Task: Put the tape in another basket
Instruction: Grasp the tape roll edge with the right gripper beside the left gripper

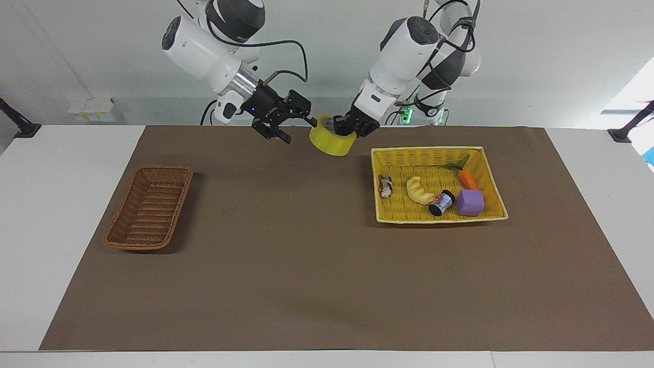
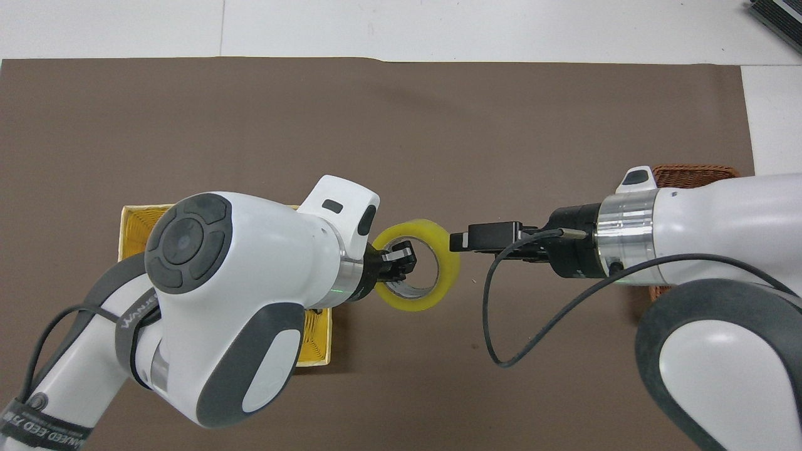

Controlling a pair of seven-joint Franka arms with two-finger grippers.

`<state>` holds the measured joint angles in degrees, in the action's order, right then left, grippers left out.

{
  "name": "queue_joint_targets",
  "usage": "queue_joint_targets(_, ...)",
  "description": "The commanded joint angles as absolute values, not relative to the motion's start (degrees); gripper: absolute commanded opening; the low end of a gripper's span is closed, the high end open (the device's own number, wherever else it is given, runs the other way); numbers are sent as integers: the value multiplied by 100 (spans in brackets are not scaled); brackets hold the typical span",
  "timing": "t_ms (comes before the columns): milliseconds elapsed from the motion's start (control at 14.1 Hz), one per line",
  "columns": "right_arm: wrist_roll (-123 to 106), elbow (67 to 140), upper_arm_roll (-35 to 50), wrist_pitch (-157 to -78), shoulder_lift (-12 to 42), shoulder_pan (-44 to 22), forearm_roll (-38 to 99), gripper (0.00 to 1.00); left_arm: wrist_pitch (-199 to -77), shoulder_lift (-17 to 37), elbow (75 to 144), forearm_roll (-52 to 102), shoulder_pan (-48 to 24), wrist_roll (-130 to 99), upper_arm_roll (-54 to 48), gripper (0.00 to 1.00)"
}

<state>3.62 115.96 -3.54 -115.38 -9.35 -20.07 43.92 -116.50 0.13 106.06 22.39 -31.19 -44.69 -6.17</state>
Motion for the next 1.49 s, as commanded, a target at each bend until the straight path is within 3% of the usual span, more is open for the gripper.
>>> queue_joint_targets(0,97,12040,-343,-11645,-1291,-2004,4562,100,-11698,44,10521,2338,-3278,-4544,-554,0)
queue_joint_targets(1139,9,12226,-264,-11672,-1406,-2101,4290,99,-11945,167,10459,2329,-3516,-4544,-562,0)
queue_joint_targets(1423,52,12226,-237,-11707,-1406,-2118,4210,78,-11936,167,10336,2329,-3507,-4561,-598,0)
